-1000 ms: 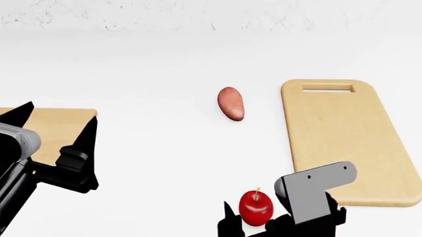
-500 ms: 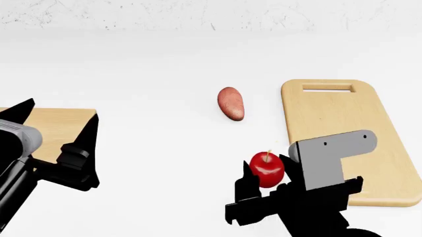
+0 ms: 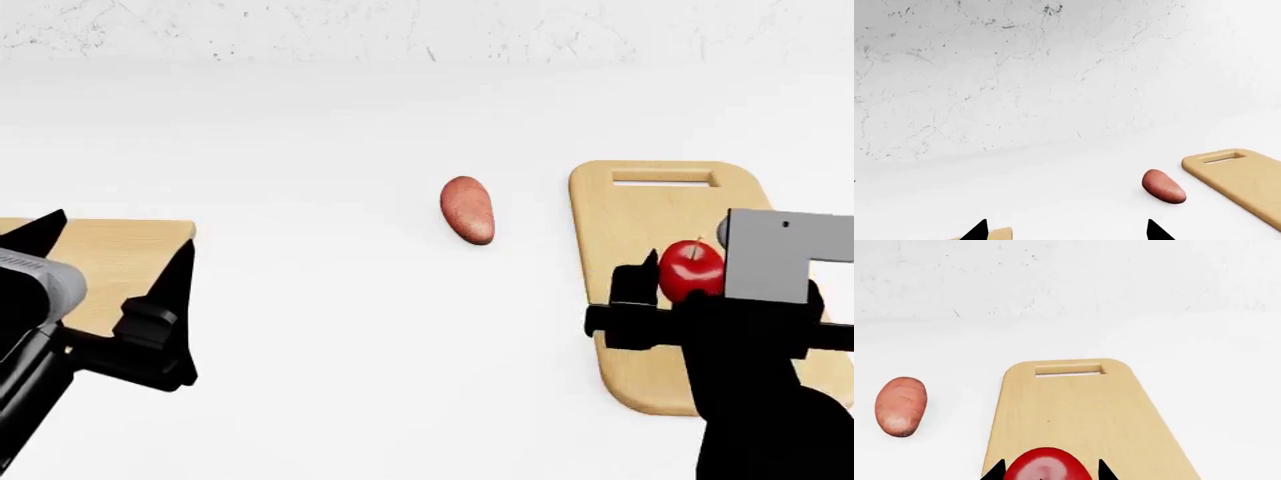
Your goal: Place the cherry and the sweet potato on separate cutting boards.
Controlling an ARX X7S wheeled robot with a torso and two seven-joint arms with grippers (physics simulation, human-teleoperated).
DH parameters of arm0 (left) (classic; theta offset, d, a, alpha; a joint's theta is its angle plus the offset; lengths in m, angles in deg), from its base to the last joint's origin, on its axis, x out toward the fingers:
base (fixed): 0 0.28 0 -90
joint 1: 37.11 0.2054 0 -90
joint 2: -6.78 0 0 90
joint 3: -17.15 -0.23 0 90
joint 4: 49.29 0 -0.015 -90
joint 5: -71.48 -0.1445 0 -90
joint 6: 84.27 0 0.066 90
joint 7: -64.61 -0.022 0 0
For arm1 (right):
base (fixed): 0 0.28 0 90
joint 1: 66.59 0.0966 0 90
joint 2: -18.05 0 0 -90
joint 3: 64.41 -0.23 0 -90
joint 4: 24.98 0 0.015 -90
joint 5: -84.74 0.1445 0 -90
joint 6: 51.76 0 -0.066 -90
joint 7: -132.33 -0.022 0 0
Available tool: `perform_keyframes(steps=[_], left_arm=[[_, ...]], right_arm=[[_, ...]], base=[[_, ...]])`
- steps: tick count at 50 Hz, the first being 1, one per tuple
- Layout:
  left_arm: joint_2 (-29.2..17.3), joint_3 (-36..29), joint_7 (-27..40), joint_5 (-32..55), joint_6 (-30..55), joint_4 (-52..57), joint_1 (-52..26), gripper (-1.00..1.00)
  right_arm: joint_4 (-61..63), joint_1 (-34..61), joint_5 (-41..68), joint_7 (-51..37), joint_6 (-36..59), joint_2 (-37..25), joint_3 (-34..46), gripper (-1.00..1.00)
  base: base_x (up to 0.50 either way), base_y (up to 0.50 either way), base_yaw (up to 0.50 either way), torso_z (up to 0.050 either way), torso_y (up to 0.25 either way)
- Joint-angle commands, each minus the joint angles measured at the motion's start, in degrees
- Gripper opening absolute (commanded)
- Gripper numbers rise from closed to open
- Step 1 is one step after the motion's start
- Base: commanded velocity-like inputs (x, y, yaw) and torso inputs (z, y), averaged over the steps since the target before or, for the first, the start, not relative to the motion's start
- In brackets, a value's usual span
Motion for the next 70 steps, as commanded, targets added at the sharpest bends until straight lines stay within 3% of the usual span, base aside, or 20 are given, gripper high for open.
perform_keyframes(steps=[1,11,12,18,26,34,38,42,70], left_arm=[[-0.08,-0.22,0.06,-0.29,-0.63,-0.84,0.44,1.00],[-0.05,-0.44,0.19,-0.29,-0.86,-1.11,0.45,1.00],[-0.04,-0.51,0.18,-0.31,-0.90,-1.12,0.47,1.00],[-0.13,-0.46,0.20,-0.21,-1.06,-1.23,0.57,1.00],[0.49,-0.77,0.65,0.32,-0.11,-1.91,-0.63,1.00],[2.03,0.68,2.16,7.39,11.87,-4.28,-9.78,1.00],[2.53,0.15,2.41,6.22,11.49,-6.81,-13.16,1.00],[0.95,-1.08,1.40,6.63,13.53,-6.61,-16.02,1.00],[1.54,1.84,3.91,7.81,12.87,-7.24,-12.38,1.00]], right_arm=[[-6.66,-0.27,-1.10,0.86,-2.53,0.47,-0.45,-1.00],[-4.97,-0.52,0.40,1.38,-0.06,-0.24,-0.97,-1.00],[-4.84,-0.47,0.52,1.30,0.35,-0.30,-1.03,1.00],[-4.46,0.41,0.68,0.92,1.03,-0.63,-1.32,1.00],[5.56,1.64,2.00,-0.52,6.56,-2.26,-1.05,1.00],[13.41,3.99,4.38,-1.09,11.20,-3.46,-2.18,1.00],[15.42,5.80,4.24,0.77,14.60,-5.67,2.84,1.00],[16.08,5.90,5.47,2.12,12.98,-5.81,1.14,1.00],[17.64,4.12,8.30,3.47,12.35,-5.59,-0.76,1.00]], base=[[0.00,0.00,0.00,0.000,0.000],[0.00,0.00,0.00,0.000,0.000],[0.00,0.00,0.00,0.000,0.000],[0.00,0.00,0.00,0.000,0.000],[0.00,0.00,0.00,0.000,0.000],[0.00,0.00,0.00,0.000,0.000],[0.00,0.00,0.00,0.000,0.000],[0.00,0.00,0.00,0.000,0.000],[0.15,0.00,0.00,0.000,0.001]])
